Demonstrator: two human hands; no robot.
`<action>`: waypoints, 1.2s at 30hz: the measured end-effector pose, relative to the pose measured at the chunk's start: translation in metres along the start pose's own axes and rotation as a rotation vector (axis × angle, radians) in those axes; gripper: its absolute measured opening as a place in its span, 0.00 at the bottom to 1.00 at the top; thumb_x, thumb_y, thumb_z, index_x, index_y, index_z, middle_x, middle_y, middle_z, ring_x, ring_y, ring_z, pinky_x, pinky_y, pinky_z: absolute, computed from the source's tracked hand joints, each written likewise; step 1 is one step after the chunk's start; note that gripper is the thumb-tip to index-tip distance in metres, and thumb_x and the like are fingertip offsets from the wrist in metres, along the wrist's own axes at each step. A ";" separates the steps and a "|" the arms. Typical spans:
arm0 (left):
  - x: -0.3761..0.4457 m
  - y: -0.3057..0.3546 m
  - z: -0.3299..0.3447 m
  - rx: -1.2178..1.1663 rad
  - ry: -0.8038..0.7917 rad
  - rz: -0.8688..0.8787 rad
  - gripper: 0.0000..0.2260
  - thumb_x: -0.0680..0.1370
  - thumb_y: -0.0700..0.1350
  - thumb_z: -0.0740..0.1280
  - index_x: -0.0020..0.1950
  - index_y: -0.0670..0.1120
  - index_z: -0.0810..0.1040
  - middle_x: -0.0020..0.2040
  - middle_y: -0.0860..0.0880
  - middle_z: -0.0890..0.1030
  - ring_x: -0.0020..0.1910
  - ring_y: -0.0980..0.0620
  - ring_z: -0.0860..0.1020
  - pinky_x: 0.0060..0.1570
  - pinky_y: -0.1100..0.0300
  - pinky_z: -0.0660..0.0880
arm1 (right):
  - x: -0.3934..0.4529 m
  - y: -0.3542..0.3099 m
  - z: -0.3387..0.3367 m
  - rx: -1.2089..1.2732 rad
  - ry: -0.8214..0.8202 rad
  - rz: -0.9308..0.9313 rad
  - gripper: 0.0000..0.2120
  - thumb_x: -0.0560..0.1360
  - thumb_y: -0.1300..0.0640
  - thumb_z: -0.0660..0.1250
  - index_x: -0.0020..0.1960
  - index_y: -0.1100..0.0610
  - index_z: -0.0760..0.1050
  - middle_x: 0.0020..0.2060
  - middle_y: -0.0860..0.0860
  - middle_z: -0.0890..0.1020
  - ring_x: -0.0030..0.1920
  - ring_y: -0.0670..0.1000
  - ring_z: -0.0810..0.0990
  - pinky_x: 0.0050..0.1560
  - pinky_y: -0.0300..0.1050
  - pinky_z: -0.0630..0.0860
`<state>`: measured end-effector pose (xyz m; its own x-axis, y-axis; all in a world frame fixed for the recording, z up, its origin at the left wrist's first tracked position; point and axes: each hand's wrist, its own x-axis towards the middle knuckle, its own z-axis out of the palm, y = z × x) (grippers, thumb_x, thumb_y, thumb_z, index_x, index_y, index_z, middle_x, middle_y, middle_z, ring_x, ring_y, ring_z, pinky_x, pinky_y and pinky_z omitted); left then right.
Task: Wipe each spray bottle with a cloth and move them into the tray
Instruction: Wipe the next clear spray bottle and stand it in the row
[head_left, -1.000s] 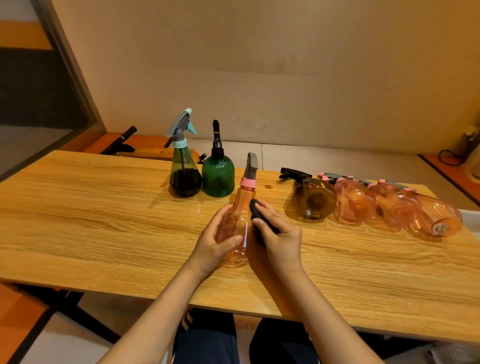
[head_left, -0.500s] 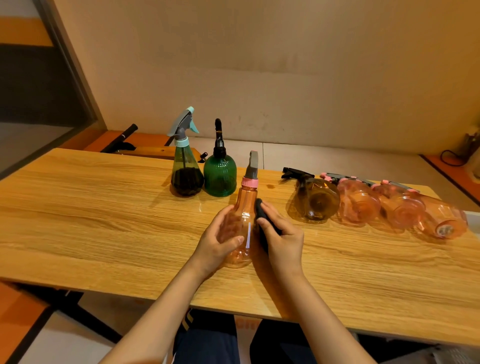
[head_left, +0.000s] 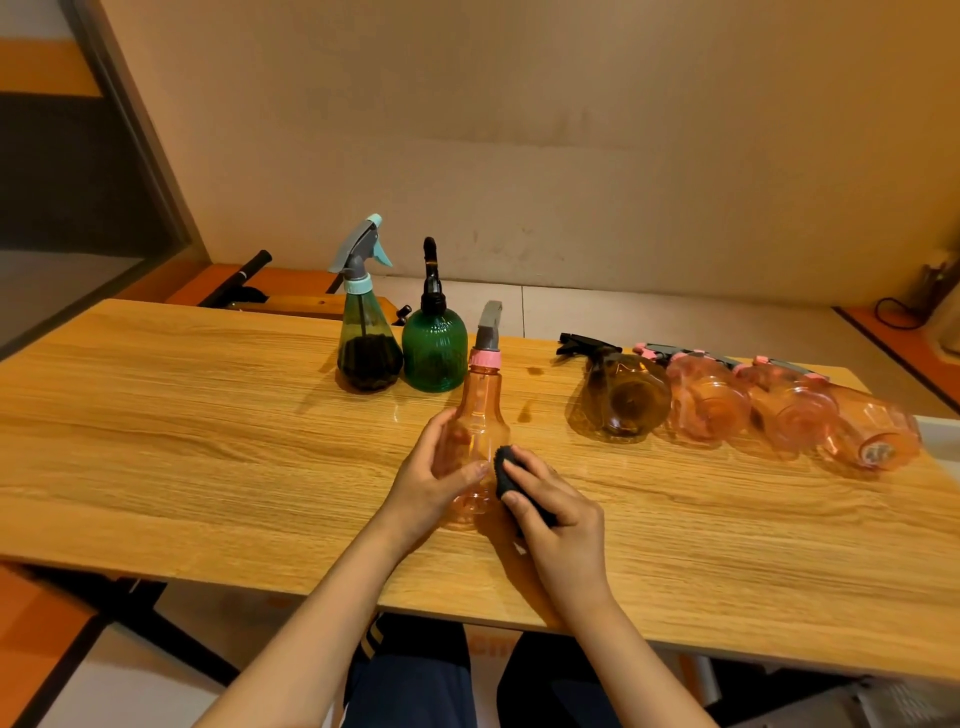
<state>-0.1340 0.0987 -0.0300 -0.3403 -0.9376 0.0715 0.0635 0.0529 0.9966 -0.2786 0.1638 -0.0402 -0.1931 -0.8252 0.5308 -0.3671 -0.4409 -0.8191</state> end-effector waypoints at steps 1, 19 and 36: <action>0.000 0.000 -0.001 -0.017 0.007 -0.006 0.29 0.63 0.52 0.74 0.63 0.54 0.70 0.57 0.52 0.79 0.54 0.60 0.80 0.50 0.64 0.76 | 0.000 -0.001 0.000 -0.004 -0.002 -0.008 0.17 0.71 0.53 0.66 0.59 0.55 0.76 0.57 0.40 0.77 0.61 0.42 0.75 0.62 0.34 0.68; 0.006 -0.001 -0.012 -0.192 0.006 -0.105 0.47 0.50 0.66 0.80 0.63 0.51 0.70 0.53 0.49 0.82 0.55 0.53 0.80 0.50 0.62 0.77 | -0.001 0.005 0.003 -0.048 -0.040 -0.158 0.17 0.71 0.56 0.68 0.59 0.58 0.76 0.58 0.46 0.78 0.61 0.46 0.76 0.62 0.36 0.69; 0.003 0.000 -0.014 -0.192 -0.013 -0.113 0.49 0.54 0.60 0.82 0.70 0.45 0.69 0.61 0.42 0.79 0.58 0.47 0.79 0.50 0.58 0.78 | -0.002 0.008 0.003 -0.063 -0.001 -0.138 0.18 0.70 0.59 0.70 0.59 0.58 0.75 0.59 0.41 0.77 0.61 0.45 0.76 0.62 0.36 0.69</action>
<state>-0.1217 0.0915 -0.0305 -0.3676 -0.9292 -0.0386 0.2010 -0.1199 0.9722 -0.2783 0.1602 -0.0487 -0.1361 -0.7585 0.6373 -0.4467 -0.5272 -0.7228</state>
